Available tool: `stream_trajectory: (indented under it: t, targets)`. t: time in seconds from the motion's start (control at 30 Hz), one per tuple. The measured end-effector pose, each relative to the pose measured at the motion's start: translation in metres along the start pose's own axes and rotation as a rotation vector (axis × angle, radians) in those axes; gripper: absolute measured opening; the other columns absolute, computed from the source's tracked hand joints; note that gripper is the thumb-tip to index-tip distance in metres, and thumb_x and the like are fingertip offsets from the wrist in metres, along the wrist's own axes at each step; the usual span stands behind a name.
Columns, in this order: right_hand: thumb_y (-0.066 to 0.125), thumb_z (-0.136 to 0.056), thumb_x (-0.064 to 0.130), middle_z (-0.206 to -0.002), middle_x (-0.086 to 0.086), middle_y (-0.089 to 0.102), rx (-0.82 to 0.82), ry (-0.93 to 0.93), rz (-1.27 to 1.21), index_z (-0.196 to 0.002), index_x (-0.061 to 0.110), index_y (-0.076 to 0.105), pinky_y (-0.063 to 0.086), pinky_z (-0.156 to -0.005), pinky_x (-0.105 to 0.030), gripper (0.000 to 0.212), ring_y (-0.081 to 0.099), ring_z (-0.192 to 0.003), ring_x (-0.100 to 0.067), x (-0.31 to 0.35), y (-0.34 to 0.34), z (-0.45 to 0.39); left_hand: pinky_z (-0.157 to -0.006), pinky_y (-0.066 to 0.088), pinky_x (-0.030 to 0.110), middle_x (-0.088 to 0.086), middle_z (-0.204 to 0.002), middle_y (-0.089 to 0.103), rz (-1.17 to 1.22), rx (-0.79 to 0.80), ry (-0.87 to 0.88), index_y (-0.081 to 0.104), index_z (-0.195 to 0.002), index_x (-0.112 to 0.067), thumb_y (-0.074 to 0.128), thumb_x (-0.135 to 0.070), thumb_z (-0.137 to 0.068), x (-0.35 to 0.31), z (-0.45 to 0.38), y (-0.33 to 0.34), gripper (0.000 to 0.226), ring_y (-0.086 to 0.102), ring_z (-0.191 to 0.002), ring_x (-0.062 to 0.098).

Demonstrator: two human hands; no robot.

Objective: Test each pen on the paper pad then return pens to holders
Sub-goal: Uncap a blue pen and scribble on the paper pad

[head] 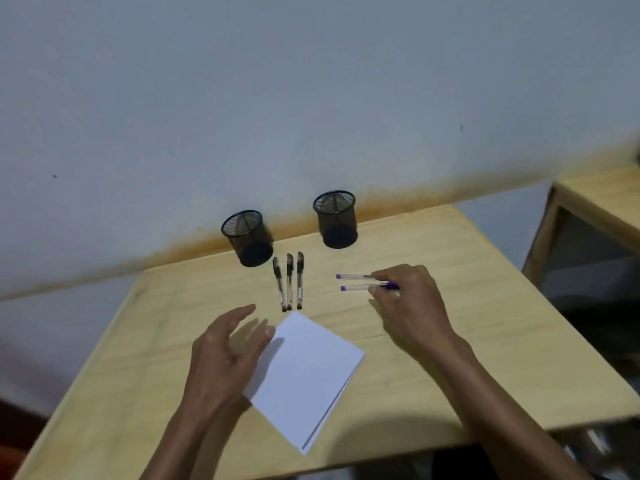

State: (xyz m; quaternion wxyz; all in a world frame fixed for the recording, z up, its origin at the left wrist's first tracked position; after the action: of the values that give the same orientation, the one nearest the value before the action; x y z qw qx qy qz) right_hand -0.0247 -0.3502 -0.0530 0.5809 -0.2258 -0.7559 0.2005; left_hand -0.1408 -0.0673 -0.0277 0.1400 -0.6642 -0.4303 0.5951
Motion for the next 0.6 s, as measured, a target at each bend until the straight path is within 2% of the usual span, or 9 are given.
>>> stream_trajectory:
  t: [0.03, 0.1, 0.17, 0.23, 0.33, 0.43, 0.6]
  targets:
    - [0.064, -0.094, 0.028, -0.110, 0.004, 0.068, 0.020, -0.012, 0.119, -0.117, 0.029, 0.073, 0.044, -0.084, -0.026, 0.025, 0.053, -0.105, -0.013, -0.001, 0.006, -0.008, -0.096, 0.043, 0.030, -0.014, -0.131, 0.060, -0.010, 0.022, -0.022, 0.065, -0.128, -0.031, 0.074, -0.048, -0.083, 0.013, -0.001, 0.001, 0.050, 0.053, -0.123, 0.010]
    - [0.060, -0.096, 0.029, -0.108, 0.003, 0.071, 0.032, -0.078, 0.338, -0.117, 0.027, 0.075, 0.042, -0.084, -0.036, 0.025, 0.051, -0.107, -0.023, 0.000, 0.014, -0.017, -0.103, 0.044, 0.034, -0.012, -0.136, 0.060, -0.025, 0.083, -0.026, 0.063, -0.131, -0.029, 0.069, -0.058, -0.085, 0.034, 0.000, 0.004, 0.055, 0.052, -0.130, 0.012]
    - [0.059, -0.097, 0.029, -0.102, 0.001, 0.073, 0.006, -0.147, 0.491, -0.110, 0.027, 0.078, 0.039, -0.076, -0.037, 0.023, 0.052, -0.100, -0.027, 0.001, 0.017, -0.022, -0.108, 0.043, 0.046, -0.011, -0.138, 0.060, -0.070, 0.130, 0.022, 0.064, -0.130, -0.030, 0.054, -0.069, -0.086, 0.049, 0.003, 0.009, 0.060, 0.051, -0.133, 0.013]
    - [0.063, -0.095, 0.029, -0.093, 0.000, 0.073, -0.016, -0.189, 0.586, -0.102, 0.025, 0.079, 0.035, -0.071, -0.036, 0.018, 0.053, -0.093, -0.028, -0.001, 0.020, -0.023, -0.112, 0.036, 0.053, -0.009, -0.140, 0.059, -0.098, 0.131, 0.062, 0.066, -0.129, -0.030, 0.044, -0.068, -0.089, 0.057, 0.005, 0.012, 0.060, 0.046, -0.138, 0.012]
    - [0.072, -0.091, 0.028, -0.089, -0.002, 0.073, -0.036, -0.233, 0.622, -0.097, 0.020, 0.080, 0.037, -0.071, -0.037, 0.013, 0.055, -0.088, -0.032, -0.004, 0.024, -0.023, -0.121, 0.021, 0.048, -0.009, -0.148, 0.052, -0.147, 0.124, 0.102, 0.064, -0.131, -0.032, 0.038, -0.065, -0.091, 0.064, 0.006, 0.017, 0.058, 0.033, -0.144, 0.004]
    - [0.075, -0.089, 0.027, -0.086, -0.002, 0.072, -0.035, -0.254, 0.645, -0.094, 0.020, 0.080, 0.041, -0.072, -0.038, 0.010, 0.056, -0.087, -0.032, -0.004, 0.025, -0.023, -0.123, 0.010, 0.041, -0.009, -0.155, 0.042, -0.204, 0.145, 0.145, 0.060, -0.135, -0.035, 0.037, -0.065, -0.093, 0.067, 0.011, 0.022, 0.057, 0.022, -0.149, 0.004]
    - [0.070, -0.092, 0.026, -0.086, 0.001, 0.069, 0.033, -0.230, 0.628, -0.089, 0.020, 0.077, 0.038, -0.073, -0.037, 0.009, 0.052, -0.089, -0.028, 0.007, 0.024, -0.014, -0.124, 0.006, 0.039, -0.010, -0.157, 0.039, -0.209, 0.132, 0.167, 0.058, -0.137, -0.036, 0.033, -0.068, -0.092, 0.069, 0.013, 0.022, 0.061, 0.018, -0.150, 0.002]
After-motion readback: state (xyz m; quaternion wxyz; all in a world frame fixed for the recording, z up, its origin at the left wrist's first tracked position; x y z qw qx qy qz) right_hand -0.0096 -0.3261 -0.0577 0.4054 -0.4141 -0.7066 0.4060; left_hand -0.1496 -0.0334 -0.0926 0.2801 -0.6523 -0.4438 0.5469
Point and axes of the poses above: each hand's wrist, its own z-axis away from the middle knuckle, its own y-axis out of the palm, x = y × z, the point moved 5 cm from there along -z, towards the middle knuckle
